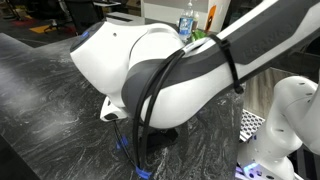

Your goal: Pick up the black object from the counter and put it in the cup

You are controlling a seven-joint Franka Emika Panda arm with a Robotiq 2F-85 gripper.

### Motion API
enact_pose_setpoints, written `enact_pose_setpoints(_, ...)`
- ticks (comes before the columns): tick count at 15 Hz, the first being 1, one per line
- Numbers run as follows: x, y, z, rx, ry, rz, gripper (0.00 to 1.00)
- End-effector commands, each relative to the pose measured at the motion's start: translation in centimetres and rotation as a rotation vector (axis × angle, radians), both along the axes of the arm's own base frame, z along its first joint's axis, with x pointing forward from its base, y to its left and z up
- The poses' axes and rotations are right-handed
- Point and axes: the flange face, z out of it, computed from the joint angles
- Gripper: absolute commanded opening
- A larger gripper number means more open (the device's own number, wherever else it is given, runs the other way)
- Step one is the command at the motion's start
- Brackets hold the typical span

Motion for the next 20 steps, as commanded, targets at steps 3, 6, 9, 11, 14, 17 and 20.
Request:
enact_pose_setpoints(3,1.4,1.8,-0.6,-0.015,-0.057,-0.081,1.0)
enact_pose_setpoints(6,1.6,2.6,-1.7,-0.024,-0.086,-0.125,1.0)
enact_pose_setpoints(9,1.8,3.5,-2.9,-0.033,-0.092,-0.151,1.0)
enact_pose_setpoints(11,2.0,3.9,-3.3,-0.046,-0.099,-0.169,1.0)
enact_pose_setpoints(14,2.0,4.2,-3.3,-0.06,-0.127,-0.176,0.75)
enact_pose_setpoints(17,2.3,4.2,-2.9,-0.076,-0.165,-0.175,0.59)
enact_pose_setpoints(20,2.6,4.1,-2.8,-0.084,-0.185,-0.17,0.38)
